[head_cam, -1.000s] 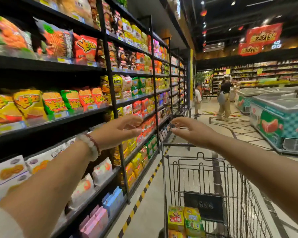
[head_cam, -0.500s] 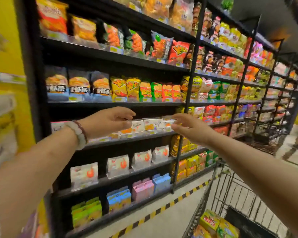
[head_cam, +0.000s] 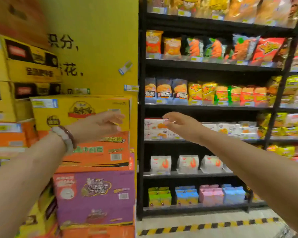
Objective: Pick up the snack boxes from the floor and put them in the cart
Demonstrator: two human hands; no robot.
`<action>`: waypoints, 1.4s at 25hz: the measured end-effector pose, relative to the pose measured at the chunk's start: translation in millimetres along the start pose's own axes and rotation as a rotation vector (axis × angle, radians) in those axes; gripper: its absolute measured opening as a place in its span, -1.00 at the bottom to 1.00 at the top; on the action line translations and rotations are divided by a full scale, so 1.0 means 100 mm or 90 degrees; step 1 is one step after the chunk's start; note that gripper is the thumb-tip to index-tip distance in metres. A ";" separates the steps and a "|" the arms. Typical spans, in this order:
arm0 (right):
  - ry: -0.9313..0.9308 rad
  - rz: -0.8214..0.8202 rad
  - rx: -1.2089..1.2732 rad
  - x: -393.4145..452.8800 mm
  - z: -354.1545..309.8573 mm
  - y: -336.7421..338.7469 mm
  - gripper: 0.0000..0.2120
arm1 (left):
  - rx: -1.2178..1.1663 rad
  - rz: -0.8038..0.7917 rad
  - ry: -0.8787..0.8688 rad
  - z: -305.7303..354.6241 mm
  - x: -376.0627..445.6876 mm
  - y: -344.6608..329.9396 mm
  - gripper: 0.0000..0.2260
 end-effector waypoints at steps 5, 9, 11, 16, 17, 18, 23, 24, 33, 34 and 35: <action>0.092 -0.063 0.124 0.35 -1.44 -1.19 -0.63 | 0.085 0.100 0.146 -0.90 -1.42 1.20 -0.70; 0.205 -0.140 0.238 0.56 -2.85 -2.32 -0.75 | 0.114 0.189 0.270 -1.46 -2.79 2.14 -0.68; 0.272 -0.209 0.283 0.55 -3.55 -2.86 -0.76 | 0.116 0.232 0.321 -1.64 -3.41 2.52 -0.62; 0.412 -0.355 0.342 0.40 -5.05 -3.97 -0.67 | 0.160 0.359 0.457 -1.93 -4.77 3.25 -0.61; 0.440 -0.381 0.349 0.36 -5.32 -4.16 -0.65 | 0.167 0.383 0.482 -2.00 -5.00 3.36 -0.65; 0.465 -0.401 0.357 0.33 -5.57 -4.34 -0.65 | 0.174 0.408 0.504 -2.05 -5.20 3.46 -0.70; 0.563 -0.499 0.396 0.23 -6.68 -5.17 -0.75 | 0.241 0.506 0.628 -2.38 -6.10 3.94 -0.73; 0.583 -0.525 0.399 0.18 -6.88 -5.31 -0.75 | 0.248 0.526 0.655 -2.44 -6.26 4.00 -0.74; 0.751 -0.688 0.393 -0.74 -8.41 -6.50 -0.72 | 0.238 0.665 0.846 -2.70 -7.81 4.14 -0.72; 0.764 -0.710 0.400 -0.90 -8.58 -6.62 -0.74 | 0.231 0.678 0.864 -2.73 -8.02 4.15 -0.72; 0.776 -0.731 0.401 -1.06 -8.73 -6.76 -0.77 | 0.225 0.690 0.877 -2.76 -8.22 4.16 -0.71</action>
Point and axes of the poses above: each hand's wrist, its own x-axis towards the middle knuckle, its own y-axis out of the back of the hand, z = x × y, the point moved 10 cm from there along x, towards the middle knuckle, and after that the axes turned 1 degree about -x, right-handed, at the moved point
